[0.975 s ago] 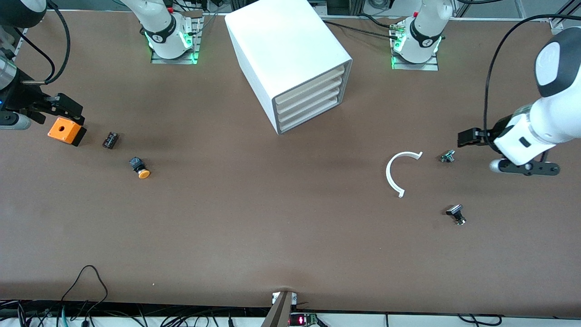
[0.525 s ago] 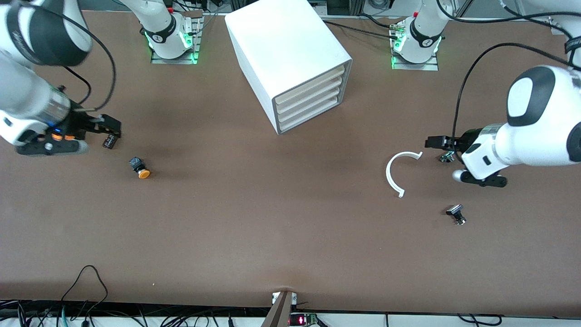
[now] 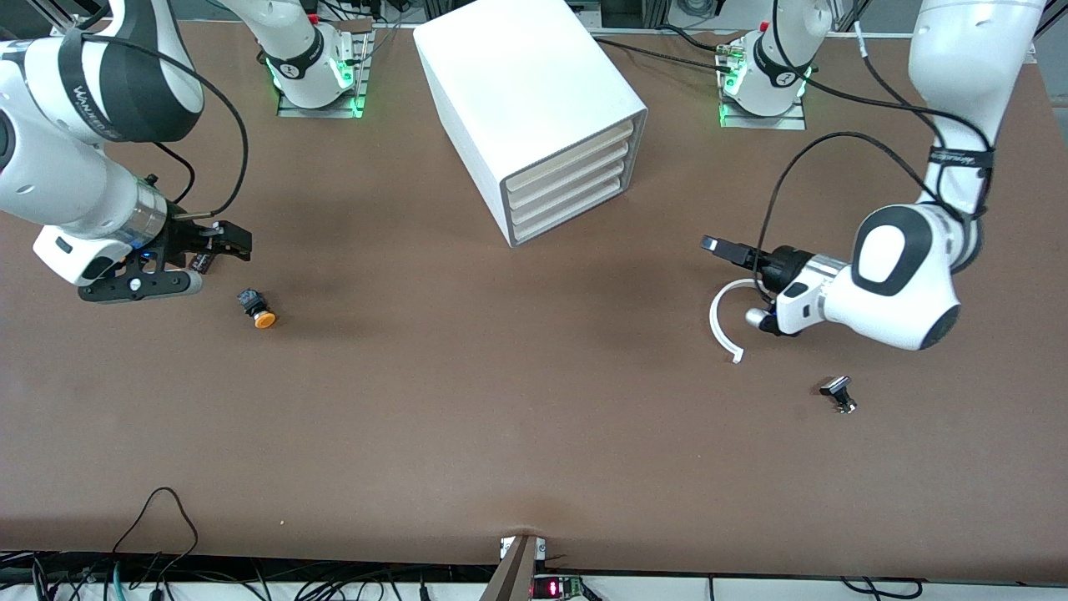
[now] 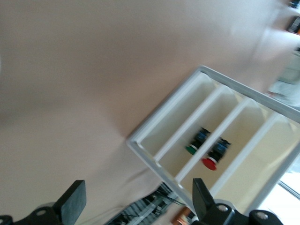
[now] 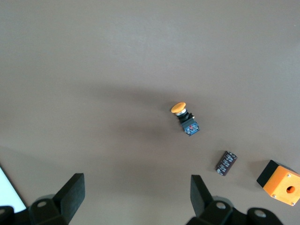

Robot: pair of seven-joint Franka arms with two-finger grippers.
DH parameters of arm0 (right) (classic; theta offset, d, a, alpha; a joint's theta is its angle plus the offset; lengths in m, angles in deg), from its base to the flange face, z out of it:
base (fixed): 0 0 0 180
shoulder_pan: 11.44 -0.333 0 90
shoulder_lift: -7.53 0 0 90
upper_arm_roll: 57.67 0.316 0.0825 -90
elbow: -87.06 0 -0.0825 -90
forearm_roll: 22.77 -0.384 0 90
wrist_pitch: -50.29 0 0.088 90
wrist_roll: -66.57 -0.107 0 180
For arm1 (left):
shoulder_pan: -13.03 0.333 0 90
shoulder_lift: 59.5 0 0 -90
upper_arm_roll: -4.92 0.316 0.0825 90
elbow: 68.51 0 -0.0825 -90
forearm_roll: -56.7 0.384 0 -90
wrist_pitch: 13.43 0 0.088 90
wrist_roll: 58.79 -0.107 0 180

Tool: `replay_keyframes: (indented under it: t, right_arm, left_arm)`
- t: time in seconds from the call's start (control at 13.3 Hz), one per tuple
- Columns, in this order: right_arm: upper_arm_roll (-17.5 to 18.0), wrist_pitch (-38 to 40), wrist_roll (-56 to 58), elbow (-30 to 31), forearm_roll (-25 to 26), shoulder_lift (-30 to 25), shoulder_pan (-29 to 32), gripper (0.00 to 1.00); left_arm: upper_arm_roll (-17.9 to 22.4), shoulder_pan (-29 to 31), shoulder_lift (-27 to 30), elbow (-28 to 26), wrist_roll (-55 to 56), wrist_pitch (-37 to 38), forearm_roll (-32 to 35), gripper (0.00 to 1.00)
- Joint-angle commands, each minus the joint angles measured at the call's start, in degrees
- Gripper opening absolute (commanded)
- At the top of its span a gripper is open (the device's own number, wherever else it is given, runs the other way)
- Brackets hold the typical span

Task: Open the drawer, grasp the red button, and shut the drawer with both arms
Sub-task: 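Grasp the drawer front with the left gripper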

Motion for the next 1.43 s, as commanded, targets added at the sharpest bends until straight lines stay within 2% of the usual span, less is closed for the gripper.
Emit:
replay_keyframes:
  t: [0.0,0.15,0.45,0.6,0.75,0.9,1.12,1.35]
  right_arm:
    - [-0.3,0.9,2.9,-0.3,-0.6,-0.6,-0.6,1.00]
    - [-0.3,0.9,5.2,-0.3,-0.6,-0.5,-0.7,1.00]
    - [-0.4,0.8,5.5,-0.3,-0.6,-0.5,-0.6,1.00]
    - [-0.4,0.7,5.3,-0.7,-0.3,-0.6,-0.7,1.00]
    - [-0.4,0.8,5.8,-3.1,-0.3,0.0,-0.9,1.00]
    - [-0.4,0.7,5.9,-3.9,-0.2,0.1,-2.0,1.00]
    - [-0.4,0.5,5.9,-4.4,-0.5,0.1,-3.1,1.00]
    - [-0.3,0.3,8.8,-4.7,-0.9,0.1,-3.7,1.00]
  left_arm:
    - [-2.8,0.3,1.3,-6.1,-4.8,-2.0,-4.1,1.00]
    - [-5.9,0.3,1.3,-10.1,-7.5,-4.1,-4.4,1.00]
    - [-10.6,-0.5,1.9,-18.8,-13.5,-9.5,-13.9,1.00]
    - [-13.0,-0.5,2.1,-19.5,-15.2,-10.5,-14.2,0.99]
    - [-13.4,-0.5,2.3,-20.2,-15.4,-10.6,-14.4,0.98]
    - [-15.6,-0.5,2.8,-21.5,-15.9,-11.4,-14.6,0.94]
    - [-18.6,-0.5,3.8,-25.7,-20.8,-15.4,-20.1,0.90]
    - [-21.5,-0.5,4.3,-28.2,-22.7,-19.6,-22.0,0.87]
